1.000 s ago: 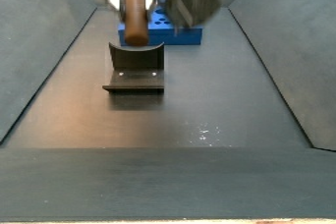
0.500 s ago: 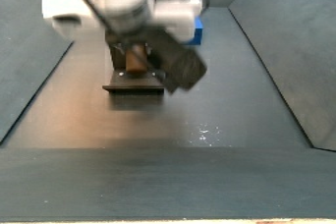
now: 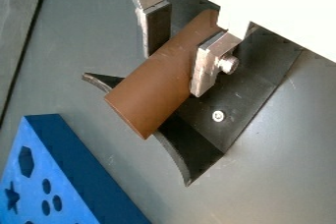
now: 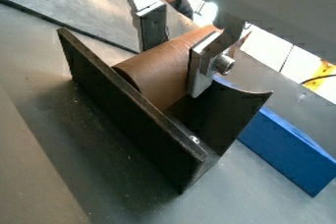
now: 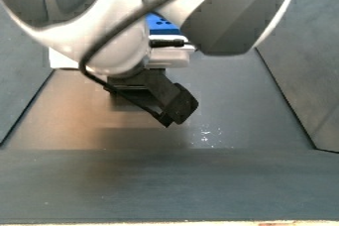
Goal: Pick up the round object. Move up. Place the round object on the fixture. Regrasp the round object. Move to above the board. Insert the round object.
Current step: Place the round object on the fixture, then regrasp the round object.
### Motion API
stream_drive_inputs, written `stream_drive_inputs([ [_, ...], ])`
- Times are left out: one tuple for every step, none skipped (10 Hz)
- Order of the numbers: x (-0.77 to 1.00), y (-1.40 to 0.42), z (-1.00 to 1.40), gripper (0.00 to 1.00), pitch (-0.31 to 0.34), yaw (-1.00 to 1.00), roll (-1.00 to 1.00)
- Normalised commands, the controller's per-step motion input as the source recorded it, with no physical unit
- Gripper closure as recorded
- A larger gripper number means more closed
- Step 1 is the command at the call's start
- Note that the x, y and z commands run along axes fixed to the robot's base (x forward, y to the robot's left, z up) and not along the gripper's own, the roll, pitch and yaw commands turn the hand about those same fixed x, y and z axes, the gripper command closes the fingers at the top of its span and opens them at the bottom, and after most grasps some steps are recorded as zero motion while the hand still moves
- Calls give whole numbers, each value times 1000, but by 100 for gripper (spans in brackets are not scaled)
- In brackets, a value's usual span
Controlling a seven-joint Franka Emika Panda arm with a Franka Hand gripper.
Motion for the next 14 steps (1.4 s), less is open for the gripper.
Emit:
stream_drive_inputs([
  [76, 70, -358, 100, 15, -114, -379],
  [0, 0, 0, 0, 0, 0, 0],
  [0, 0, 1000, 0, -76, 39, 18],
  [-8, 1, 1000, 0, -66, 48, 21],
  [-31, 0, 1000, 0, -33, 62, 30],
  [-34, -5, 1000, 0, 8, 73, 52],
  [-36, -6, 1000, 0, 44, 73, 63],
  [-40, -3, 939, 0, 79, 62, 60],
  [-39, 0, 712, 0, 126, 45, 62],
  [-31, 0, 538, 0, 157, 28, 70],
  [-28, 2, 366, 0, 175, 8, 76],
  [-83, -1000, 751, 0, 90, 29, 1000],
  [-84, -1000, 671, 0, 87, 27, 1000],
  [-93, -1000, 640, 0, 81, 27, 1000],
])
